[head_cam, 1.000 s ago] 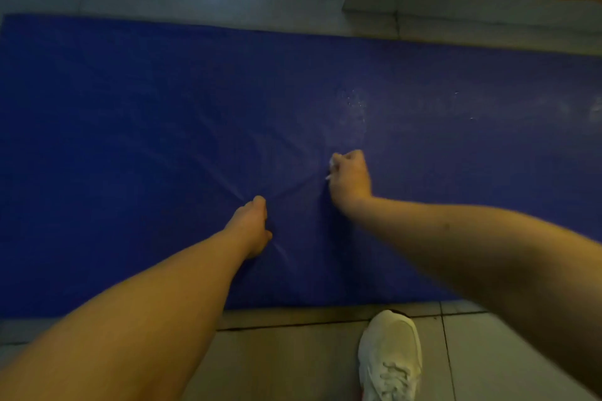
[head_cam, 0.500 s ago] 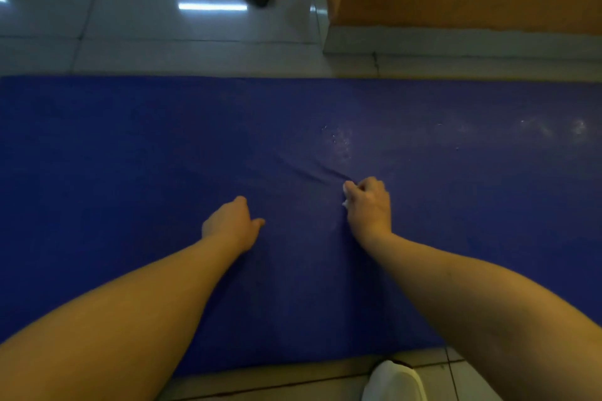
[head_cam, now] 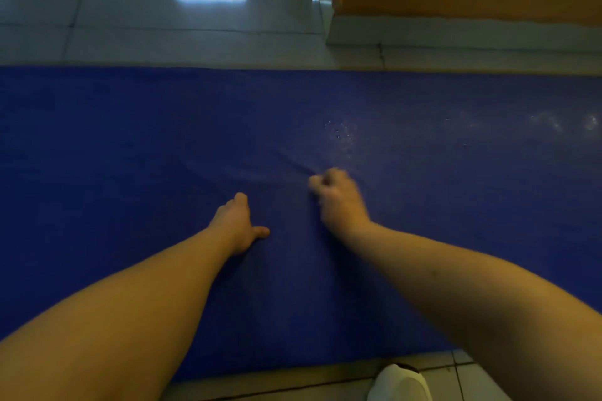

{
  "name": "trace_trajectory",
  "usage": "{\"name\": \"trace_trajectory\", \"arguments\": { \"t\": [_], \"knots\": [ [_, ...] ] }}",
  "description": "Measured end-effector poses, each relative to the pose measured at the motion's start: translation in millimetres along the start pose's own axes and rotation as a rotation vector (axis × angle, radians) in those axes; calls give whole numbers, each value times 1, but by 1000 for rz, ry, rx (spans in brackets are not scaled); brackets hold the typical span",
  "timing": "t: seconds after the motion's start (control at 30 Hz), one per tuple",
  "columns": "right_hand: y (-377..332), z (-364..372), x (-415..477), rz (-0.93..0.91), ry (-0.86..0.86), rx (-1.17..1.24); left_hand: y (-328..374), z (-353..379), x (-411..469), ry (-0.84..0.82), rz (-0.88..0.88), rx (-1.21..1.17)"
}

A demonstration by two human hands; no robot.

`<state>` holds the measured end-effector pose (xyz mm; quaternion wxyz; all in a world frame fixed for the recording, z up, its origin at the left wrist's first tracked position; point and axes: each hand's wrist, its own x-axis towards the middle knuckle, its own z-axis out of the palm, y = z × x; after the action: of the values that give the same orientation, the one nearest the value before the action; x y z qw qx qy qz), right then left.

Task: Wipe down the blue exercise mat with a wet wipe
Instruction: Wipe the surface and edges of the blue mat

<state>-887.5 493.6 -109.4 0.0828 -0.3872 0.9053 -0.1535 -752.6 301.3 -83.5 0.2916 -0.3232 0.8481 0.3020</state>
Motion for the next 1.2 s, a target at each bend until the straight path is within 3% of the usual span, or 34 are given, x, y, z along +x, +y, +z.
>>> {"name": "trace_trajectory", "arguments": {
  "t": [0.1,0.2,0.27,0.43,0.63,0.73,0.83,0.93,1.03,1.13,1.2],
  "knots": [
    [51,-23,1,298,91,-62,0,2,1,3,1,0],
    [31,-18,8,360,118,-10,0,1,3,8,-1,13],
    [-5,-1,14,298,156,55,0,2,3,5,-10,3],
    [-89,35,18,4,-59,211,0,1,1,24,5,0],
    [-35,19,21,-170,-93,103,1,-1,-1,18,-5,-4],
    [19,-12,21,111,8,76,1,-1,-1,4,-10,-13],
    [64,-33,22,526,129,126,1,0,1,0,-13,-5],
    [50,-23,33,683,211,186,1,1,4,-3,-20,8],
    [1,2,34,557,167,226,3,0,3,-1,-38,-5],
    [-41,9,24,301,2,254,5,1,-1,28,-42,-10],
    [-48,4,17,225,-128,224,7,4,-8,68,-48,-18]
  ]
}}
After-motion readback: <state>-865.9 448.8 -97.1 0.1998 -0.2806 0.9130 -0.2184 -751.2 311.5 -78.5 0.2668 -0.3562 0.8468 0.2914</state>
